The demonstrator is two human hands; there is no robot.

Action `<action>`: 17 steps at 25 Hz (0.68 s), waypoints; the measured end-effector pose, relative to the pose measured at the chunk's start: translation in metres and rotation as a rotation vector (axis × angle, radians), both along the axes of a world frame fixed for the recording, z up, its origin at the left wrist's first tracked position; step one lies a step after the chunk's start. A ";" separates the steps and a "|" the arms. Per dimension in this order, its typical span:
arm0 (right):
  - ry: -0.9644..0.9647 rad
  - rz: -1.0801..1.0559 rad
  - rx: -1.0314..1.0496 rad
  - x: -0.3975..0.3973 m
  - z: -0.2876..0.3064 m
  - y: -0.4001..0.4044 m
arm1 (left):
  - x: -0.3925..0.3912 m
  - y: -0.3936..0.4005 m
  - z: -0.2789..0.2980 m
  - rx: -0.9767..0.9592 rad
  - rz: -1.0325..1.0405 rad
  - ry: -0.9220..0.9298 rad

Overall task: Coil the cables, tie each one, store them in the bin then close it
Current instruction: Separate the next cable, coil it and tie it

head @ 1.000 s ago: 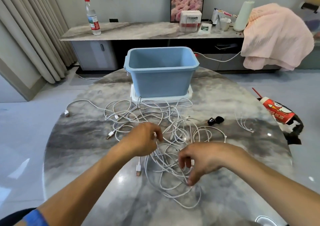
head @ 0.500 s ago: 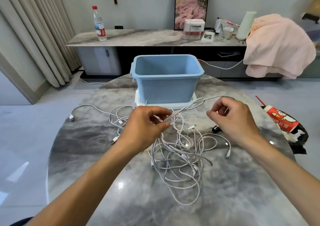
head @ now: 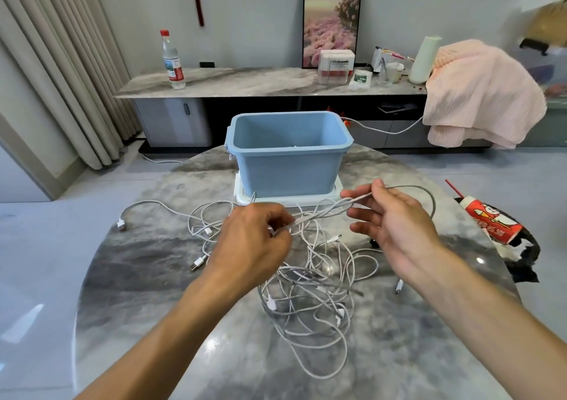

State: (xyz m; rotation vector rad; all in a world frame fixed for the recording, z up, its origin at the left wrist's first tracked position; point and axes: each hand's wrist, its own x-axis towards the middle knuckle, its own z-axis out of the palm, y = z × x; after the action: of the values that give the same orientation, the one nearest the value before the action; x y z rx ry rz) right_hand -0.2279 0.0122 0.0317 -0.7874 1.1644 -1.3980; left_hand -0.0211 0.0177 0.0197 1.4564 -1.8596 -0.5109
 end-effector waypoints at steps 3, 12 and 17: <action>0.020 -0.039 0.040 0.005 0.001 0.001 | -0.001 -0.001 0.003 -0.120 0.097 0.033; 0.591 0.326 0.464 -0.025 -0.016 -0.007 | 0.022 -0.009 -0.013 0.381 -0.318 -0.189; 1.391 0.567 0.463 -0.020 -0.004 -0.006 | 0.025 -0.020 -0.021 0.409 -0.257 -0.433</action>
State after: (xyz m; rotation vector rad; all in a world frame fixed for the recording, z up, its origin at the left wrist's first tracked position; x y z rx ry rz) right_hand -0.2483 0.0057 0.0280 -1.6347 1.9344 0.0888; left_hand 0.0036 -0.0019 -0.0017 1.7013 -2.4098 -0.7846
